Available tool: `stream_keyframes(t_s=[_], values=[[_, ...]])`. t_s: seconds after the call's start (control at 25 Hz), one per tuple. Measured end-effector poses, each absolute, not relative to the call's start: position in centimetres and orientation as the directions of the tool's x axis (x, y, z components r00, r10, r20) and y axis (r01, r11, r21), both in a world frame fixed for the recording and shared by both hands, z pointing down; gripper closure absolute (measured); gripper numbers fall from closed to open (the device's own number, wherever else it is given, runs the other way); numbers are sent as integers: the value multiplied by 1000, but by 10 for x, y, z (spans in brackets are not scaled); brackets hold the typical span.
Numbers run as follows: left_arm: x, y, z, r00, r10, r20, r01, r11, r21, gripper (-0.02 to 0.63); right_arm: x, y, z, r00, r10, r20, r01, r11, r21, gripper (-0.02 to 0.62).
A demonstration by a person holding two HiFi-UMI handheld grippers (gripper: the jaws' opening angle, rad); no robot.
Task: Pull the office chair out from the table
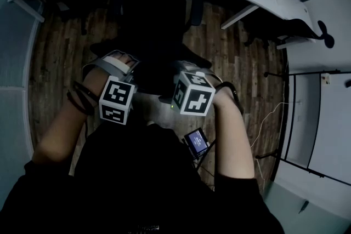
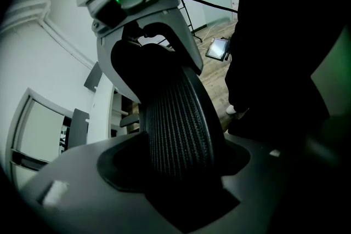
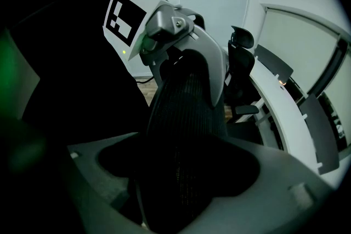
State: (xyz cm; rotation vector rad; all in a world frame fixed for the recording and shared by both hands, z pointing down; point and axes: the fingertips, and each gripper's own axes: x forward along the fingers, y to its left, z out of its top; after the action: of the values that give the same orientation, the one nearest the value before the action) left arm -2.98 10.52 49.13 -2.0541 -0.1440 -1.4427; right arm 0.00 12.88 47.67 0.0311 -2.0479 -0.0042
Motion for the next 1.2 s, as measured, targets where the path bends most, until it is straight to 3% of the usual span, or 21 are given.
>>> stream_keyframes(t_s=[0.96, 1.2], values=[[-10, 260, 492, 414, -312, 855, 346, -815, -465, 264, 22, 285, 476, -458, 2, 889, 66, 997, 31, 218], [-20, 270, 477, 446, -276, 851, 308, -846, -435, 255, 12, 287, 465, -453, -89, 887, 4, 995, 102, 218]])
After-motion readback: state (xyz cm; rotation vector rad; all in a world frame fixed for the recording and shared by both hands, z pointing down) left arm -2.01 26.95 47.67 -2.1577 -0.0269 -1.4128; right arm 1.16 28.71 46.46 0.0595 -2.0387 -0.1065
